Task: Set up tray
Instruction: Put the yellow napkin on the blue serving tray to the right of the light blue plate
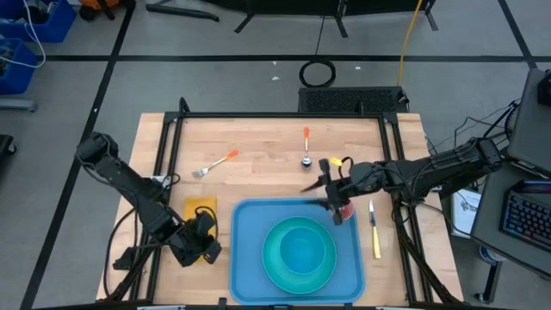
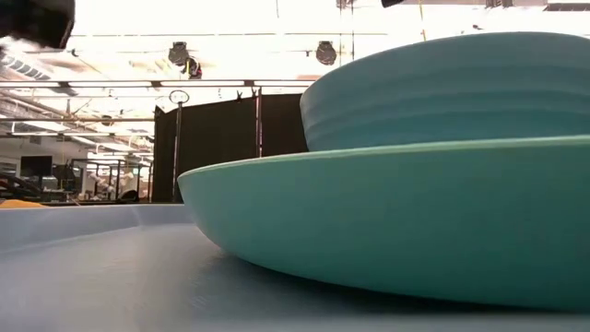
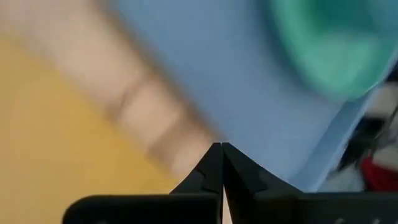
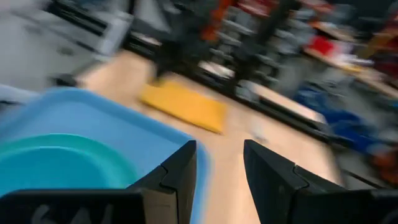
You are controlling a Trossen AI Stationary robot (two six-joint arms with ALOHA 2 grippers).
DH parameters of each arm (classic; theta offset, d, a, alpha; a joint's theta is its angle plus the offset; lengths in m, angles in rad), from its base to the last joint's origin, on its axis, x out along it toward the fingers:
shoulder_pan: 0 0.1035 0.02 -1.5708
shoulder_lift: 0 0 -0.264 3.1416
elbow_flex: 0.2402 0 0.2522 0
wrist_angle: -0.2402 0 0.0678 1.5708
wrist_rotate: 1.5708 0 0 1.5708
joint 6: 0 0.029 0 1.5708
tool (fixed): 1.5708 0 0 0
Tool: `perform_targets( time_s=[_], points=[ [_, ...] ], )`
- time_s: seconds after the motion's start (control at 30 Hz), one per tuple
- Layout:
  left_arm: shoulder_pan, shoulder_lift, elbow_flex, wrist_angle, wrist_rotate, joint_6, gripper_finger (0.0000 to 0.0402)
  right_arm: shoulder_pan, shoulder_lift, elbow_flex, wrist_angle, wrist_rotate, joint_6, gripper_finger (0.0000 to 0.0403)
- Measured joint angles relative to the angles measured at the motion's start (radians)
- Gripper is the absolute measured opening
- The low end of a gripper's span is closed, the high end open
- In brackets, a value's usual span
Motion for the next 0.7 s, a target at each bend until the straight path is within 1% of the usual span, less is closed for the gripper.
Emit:
perform_targets(
  time_s=[0.03,0.1,0.13,0.17,0.2,0.3,0.37,0.47,0.53,0.63,0.7],
  points=[
    [-0.013,-0.010,0.000,0.010,-0.070,0.021,0.0003,0.000,0.000,0.000,-0.002,-0.049,0.009,0.0125],
    [-0.044,-0.018,0.001,0.040,-0.187,0.034,0.0006,0.001,0.000,-0.001,0.002,-0.111,0.031,0.0125],
    [-0.060,-0.016,0.000,0.052,-0.222,0.018,0.0009,0.001,0.000,-0.001,0.002,-0.121,0.046,0.0125],
    [-0.074,-0.014,0.000,0.060,-0.232,-0.009,0.0013,0.001,0.000,-0.001,0.002,-0.121,0.064,0.0125],
    [-0.085,-0.014,0.000,0.066,-0.219,-0.044,0.0015,0.000,0.000,-0.001,0.002,-0.120,0.079,0.0125],
    [-0.106,-0.008,0.001,0.094,-0.119,-0.140,0.0015,0.000,0.000,-0.001,0.001,-0.118,0.090,0.0125],
    [-0.124,0.003,0.000,0.106,-0.118,-0.193,0.0009,0.000,0.000,-0.008,0.016,-0.119,0.087,0.0125],
    [-0.131,0.024,0.000,0.189,-0.130,-0.180,0.0003,0.000,0.000,-0.051,0.096,-0.119,0.087,0.0125],
    [-0.124,0.043,0.000,0.236,-0.091,-0.159,0.0007,0.000,0.000,-0.073,0.150,-0.118,0.086,0.0125],
    [-0.111,0.087,0.000,0.285,-0.076,-0.205,0.0027,0.000,0.000,-0.079,0.192,-0.119,0.084,0.0125],
    [-0.104,0.130,0.000,0.330,-0.054,-0.188,0.0045,0.000,0.000,-0.080,0.197,-0.119,0.082,0.0125]
  ],
)
